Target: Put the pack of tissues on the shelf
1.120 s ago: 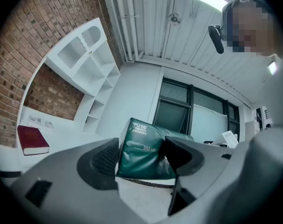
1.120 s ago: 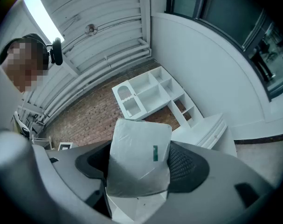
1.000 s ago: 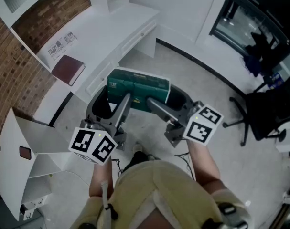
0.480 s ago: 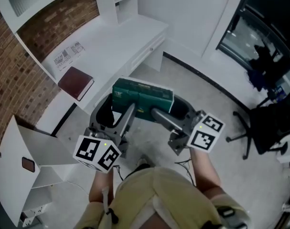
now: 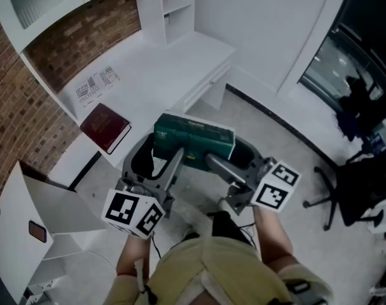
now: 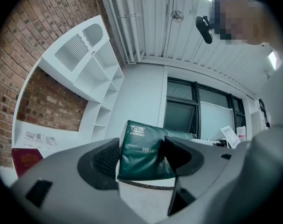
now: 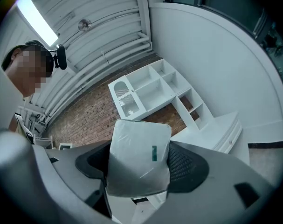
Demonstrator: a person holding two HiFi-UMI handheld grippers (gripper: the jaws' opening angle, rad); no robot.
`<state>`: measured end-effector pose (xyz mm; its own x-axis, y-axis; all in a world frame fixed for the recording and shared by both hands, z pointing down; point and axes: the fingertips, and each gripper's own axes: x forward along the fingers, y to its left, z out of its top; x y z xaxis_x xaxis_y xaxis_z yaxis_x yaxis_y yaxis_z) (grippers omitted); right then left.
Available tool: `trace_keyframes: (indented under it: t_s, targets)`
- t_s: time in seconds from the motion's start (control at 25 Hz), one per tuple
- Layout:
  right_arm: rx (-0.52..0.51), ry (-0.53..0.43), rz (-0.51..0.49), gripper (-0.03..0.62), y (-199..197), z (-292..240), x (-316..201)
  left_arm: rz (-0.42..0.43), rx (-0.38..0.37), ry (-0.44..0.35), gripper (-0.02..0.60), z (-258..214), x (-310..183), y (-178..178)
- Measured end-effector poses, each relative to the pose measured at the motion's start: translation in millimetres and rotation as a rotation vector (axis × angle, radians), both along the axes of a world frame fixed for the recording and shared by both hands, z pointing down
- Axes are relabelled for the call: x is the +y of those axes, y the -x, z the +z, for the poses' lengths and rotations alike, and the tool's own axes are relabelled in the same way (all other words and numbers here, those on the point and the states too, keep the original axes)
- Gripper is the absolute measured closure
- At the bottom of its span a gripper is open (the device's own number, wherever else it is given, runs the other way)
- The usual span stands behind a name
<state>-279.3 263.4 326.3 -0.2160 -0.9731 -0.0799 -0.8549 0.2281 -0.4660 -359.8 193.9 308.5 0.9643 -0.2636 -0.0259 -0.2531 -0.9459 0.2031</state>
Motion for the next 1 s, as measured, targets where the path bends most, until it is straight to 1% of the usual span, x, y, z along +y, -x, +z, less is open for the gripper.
trace_keyframes:
  t_s: [0.12, 0.24, 0.52, 0.72, 0.8, 1.0]
  targets:
    - [0.013, -0.021, -0.036, 0.253, -25.8, -3.5, -19.5, -0.046, -0.005, -0.024, 0.276, -3.1, -15.8, -23.2]
    - [0.021, -0.015, -0.067, 0.252, -55.0, -5.7, -31.0, -0.084, -0.008, -0.021, 0.278, -2.8, -24.7, -51.6]
    - [0.005, -0.015, -0.126, 0.252, -134.2, -12.4, -50.2, -0.162, -0.006, -0.046, 0.279, -10.2, -38.1, -126.5]
    - [-0.009, -0.003, -0.171, 0.253, -200.8, -7.6, -62.1, -0.211, -0.008, -0.034, 0.281, -2.2, -46.5, -192.4]
    - [-0.003, -0.001, -0.172, 0.252, -208.0, -8.2, -63.8, -0.214, -0.006, -0.029, 0.281, -1.6, -47.9, -199.4]
    - [0.006, -0.003, -0.161, 0.252, -207.9, -6.6, -63.1, -0.21, -0.021, -0.026, 0.281, 0.5, -48.0, -199.5]
